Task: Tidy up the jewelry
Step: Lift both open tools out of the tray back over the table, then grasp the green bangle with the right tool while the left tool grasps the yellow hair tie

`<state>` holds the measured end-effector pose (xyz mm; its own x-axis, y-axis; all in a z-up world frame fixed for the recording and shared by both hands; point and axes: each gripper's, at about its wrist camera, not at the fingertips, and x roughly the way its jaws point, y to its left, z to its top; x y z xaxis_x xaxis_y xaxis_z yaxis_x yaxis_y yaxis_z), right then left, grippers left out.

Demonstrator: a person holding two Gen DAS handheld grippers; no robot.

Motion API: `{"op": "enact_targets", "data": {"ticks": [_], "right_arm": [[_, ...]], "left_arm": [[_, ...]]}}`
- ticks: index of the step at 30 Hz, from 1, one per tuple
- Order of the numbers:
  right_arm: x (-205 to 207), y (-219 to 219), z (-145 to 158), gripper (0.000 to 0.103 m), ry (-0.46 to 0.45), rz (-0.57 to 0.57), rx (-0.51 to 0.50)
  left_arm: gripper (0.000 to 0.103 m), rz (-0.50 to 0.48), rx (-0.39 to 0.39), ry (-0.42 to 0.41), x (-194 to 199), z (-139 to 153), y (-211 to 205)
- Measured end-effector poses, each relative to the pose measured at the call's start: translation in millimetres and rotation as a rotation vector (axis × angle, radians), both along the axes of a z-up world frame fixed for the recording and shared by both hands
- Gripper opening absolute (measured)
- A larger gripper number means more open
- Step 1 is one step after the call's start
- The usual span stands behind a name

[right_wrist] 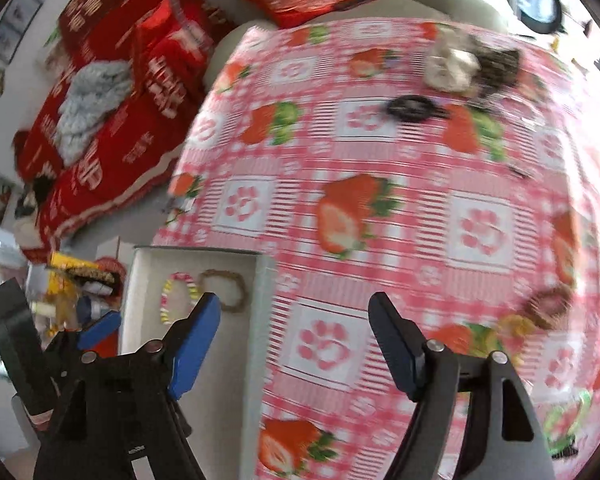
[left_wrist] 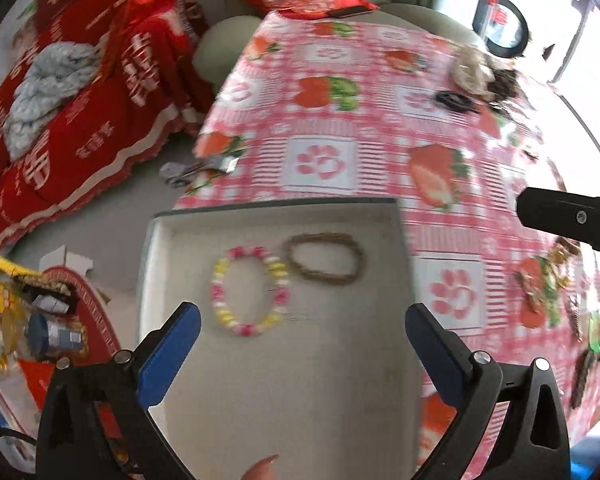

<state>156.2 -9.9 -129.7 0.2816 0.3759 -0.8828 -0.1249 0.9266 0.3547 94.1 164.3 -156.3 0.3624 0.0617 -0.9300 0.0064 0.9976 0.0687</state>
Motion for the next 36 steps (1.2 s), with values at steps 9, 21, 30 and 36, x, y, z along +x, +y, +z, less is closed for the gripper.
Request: {"op": "enact_targets", "data": {"ticks": [9,21,30,36], "right_arm": [[-39,-110,0,0.103,0.018,-0.233,-0.02],[-96,-234,-22,0.103,0.134,-0.421,-0.153],[-112,-281,-48,0.103,0.203,-0.447,-0.213],[-110,-289,-61,0.103,0.22,-0.416,-0.228]], "left_arm": [[0.103,-0.177,-0.007,-0.003,-3,13,-82],[0.103,-0.31,-0.049,0.081,6,-2,-174],[0.103,-0.329,-0.044,0.123,27,-26,-210],[0.097,-0.355,-0.032,0.127,37,-37,-228]]}}
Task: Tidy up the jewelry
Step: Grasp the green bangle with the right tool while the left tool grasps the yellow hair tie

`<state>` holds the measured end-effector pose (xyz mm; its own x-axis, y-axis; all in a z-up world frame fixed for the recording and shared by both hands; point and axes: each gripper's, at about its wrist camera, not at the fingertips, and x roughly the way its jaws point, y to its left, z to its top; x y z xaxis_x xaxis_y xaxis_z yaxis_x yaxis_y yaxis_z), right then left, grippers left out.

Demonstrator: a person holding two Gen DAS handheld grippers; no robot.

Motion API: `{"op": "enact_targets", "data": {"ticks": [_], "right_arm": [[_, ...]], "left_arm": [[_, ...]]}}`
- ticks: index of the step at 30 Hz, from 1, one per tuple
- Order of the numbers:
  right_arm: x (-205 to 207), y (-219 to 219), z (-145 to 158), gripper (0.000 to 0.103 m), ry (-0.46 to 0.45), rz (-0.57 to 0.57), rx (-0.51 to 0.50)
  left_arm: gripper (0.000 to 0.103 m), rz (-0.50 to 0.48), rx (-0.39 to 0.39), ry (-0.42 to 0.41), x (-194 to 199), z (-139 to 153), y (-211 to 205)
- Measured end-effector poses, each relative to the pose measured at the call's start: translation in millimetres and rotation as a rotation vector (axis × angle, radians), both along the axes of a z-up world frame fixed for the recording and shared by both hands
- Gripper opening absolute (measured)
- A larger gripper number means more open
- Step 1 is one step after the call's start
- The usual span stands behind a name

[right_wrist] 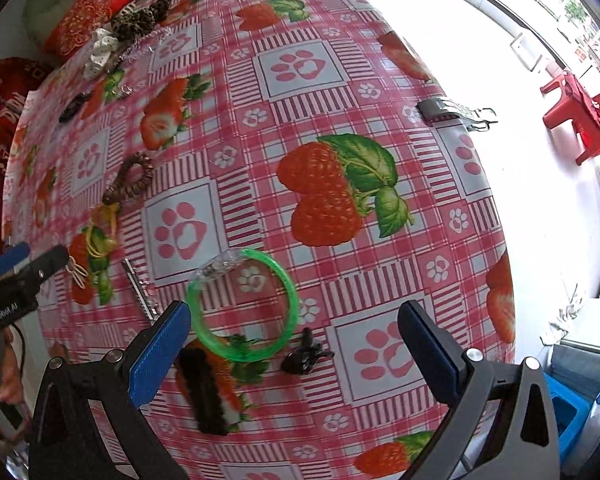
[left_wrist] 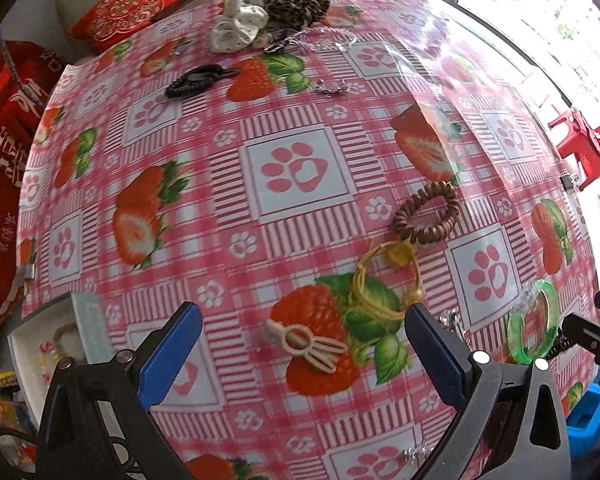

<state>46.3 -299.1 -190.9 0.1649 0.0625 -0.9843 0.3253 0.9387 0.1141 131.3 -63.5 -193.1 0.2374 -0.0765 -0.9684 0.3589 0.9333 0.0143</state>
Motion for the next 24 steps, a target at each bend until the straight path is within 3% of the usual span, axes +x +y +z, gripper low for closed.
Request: {"op": "enact_targets", "data": {"ticks": [10,12,17,19,24], "right_arm": [[11,-4,-18,0.103,0.04,0.051,-0.015],[12,-3,-23,0.102,0.05,0.061,-0.017],[19,4,-32,0.086,0.068,0.089,-0.027],[21,7,-35,0.074,0.076,0.104,-0.03],[25,20,-39,0.071,0.084,0.148,-0.076]], "left_arm": [[0.094,-0.035,0.026,0.034,10,-20,-21],[0.082,-0.043,0.028,0.038,12,-23,-25],[0.081,-0.056,0.037,0.048,14,-29,-32],[0.078,-0.061,0.032,0.045,14,-28,-33],[0.058,-0.09,0.012,0.045,16,-27,-42]]}}
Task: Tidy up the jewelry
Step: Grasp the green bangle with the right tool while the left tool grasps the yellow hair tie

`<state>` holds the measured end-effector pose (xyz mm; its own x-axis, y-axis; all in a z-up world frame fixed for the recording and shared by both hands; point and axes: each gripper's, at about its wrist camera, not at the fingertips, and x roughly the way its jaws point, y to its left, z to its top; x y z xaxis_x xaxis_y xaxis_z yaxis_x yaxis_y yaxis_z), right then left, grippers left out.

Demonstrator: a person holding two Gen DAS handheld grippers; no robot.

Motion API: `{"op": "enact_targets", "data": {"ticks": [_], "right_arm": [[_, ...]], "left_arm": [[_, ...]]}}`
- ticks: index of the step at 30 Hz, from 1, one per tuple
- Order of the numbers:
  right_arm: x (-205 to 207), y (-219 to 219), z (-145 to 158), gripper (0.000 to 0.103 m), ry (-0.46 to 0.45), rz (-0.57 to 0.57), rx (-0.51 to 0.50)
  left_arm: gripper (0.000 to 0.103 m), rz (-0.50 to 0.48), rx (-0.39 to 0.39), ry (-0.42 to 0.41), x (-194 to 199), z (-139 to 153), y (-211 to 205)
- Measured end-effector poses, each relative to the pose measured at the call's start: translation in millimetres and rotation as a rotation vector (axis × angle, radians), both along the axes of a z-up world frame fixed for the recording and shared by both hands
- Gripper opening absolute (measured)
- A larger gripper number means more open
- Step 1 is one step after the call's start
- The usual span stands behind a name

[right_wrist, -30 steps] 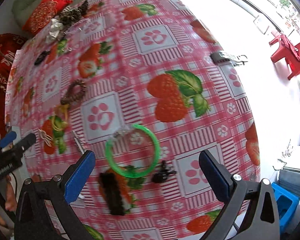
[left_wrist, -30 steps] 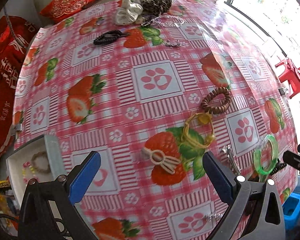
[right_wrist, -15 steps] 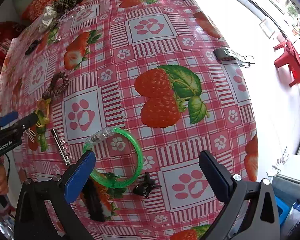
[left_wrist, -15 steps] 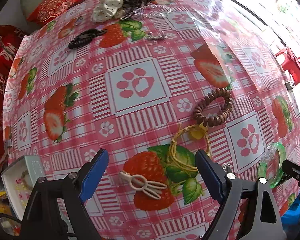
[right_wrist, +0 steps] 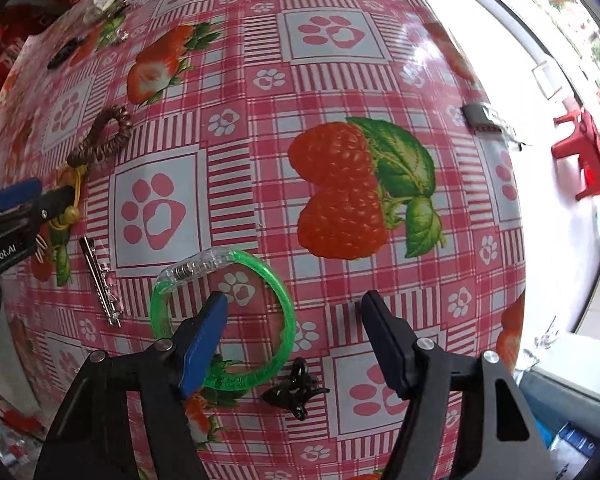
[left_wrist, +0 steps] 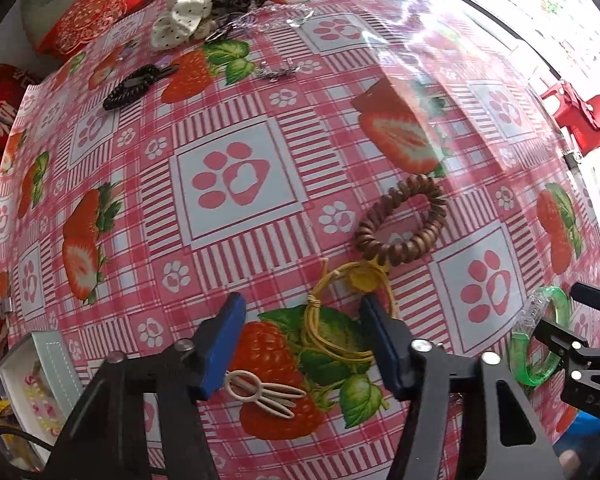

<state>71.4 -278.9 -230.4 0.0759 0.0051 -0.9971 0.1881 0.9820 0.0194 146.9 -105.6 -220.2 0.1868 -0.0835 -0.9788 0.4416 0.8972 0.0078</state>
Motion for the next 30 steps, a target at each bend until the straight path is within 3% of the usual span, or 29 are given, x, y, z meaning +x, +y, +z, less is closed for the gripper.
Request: {"op": "enact_targets", "data": {"ticks": [4,8,11,13,30], "right_arm": [[1,6,1,0.062,-0.006,0.009,-0.004],[8,14,3,0.043,-0.018,0.011,-0.006],[12,10,7,0.016,-0.033,0.01,0.007],[16,9,10,0.008,-0.041,0.005,0.011],[12,8,55,0.007,-0.152,-0.023,0.07]], "left_arm": [[0.041,-0.027,-0.013,-0.005,-6,2,-9],[0.012,-0.031,-0.031,-0.001,-9,4,-12],[0.012,-0.009,-0.083,0.023,-5,8,-5],[0.012,0.0,-0.097,0.015,-8,14,1],[0.012,0.068,-0.198,-0.044,-24,63,45]]}}
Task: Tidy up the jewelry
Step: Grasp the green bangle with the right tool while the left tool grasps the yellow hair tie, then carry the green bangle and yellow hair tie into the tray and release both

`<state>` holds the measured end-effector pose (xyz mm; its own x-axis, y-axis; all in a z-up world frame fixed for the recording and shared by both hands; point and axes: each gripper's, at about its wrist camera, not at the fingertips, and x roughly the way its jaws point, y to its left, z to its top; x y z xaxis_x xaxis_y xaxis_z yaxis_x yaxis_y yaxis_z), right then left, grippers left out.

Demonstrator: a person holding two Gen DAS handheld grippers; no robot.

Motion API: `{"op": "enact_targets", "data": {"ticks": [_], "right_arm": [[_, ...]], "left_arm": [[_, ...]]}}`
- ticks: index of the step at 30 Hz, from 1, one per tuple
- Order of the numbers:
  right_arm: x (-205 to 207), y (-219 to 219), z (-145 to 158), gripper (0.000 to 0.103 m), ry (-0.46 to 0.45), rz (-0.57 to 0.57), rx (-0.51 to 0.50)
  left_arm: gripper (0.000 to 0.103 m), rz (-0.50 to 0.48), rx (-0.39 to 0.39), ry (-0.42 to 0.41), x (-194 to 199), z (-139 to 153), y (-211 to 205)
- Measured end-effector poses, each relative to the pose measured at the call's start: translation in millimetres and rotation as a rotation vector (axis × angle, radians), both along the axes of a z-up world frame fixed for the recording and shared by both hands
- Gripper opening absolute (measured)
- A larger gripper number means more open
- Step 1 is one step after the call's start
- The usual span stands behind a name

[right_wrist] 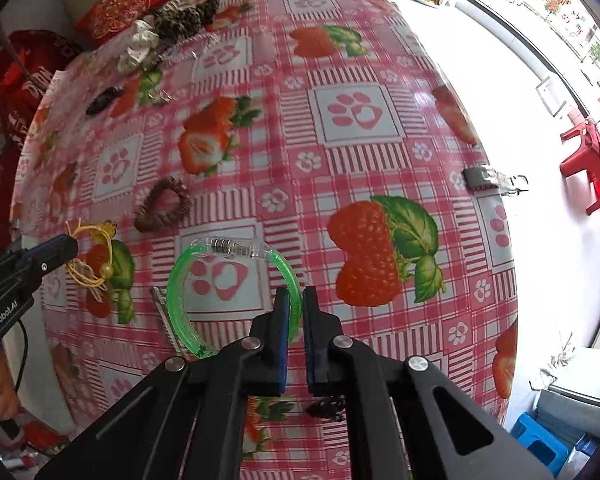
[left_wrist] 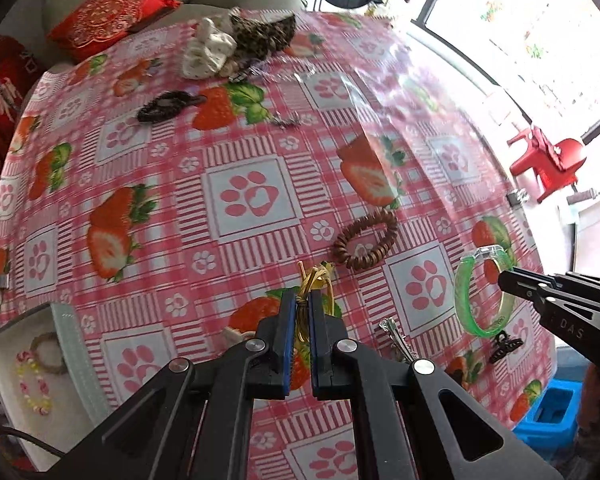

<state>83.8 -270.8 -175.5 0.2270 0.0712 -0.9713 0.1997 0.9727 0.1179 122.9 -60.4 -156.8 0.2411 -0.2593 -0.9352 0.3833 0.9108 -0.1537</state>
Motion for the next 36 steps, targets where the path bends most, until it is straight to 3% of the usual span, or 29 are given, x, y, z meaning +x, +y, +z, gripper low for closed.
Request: {"op": "enact_targets", "data": {"ticks": [10,16,24,30,36], "right_arm": [[5,27,30,0.007,-0.054,0.054,0.038],[18,66,46,0.007,-0.082,0.128,0.089],[38,163,58,0.007,-0.102,0.335,0.14],[42,252,52,0.007,-0.084,0.518,0.176],[39,324,38,0.007,-0.056,0.679,0.178]], "left_arm": [[0.012,0.085,-0.041,-0.054,-7,34,47],[0.012,0.165,-0.029,-0.086,-18,47,91],[0.012,0.334,-0.007,-0.072,-44,42,174],[0.012,0.492,0.007,-0.019,-69,20,238],[0.012,0.586,0.01,0.026,-88,-6,280]]}}
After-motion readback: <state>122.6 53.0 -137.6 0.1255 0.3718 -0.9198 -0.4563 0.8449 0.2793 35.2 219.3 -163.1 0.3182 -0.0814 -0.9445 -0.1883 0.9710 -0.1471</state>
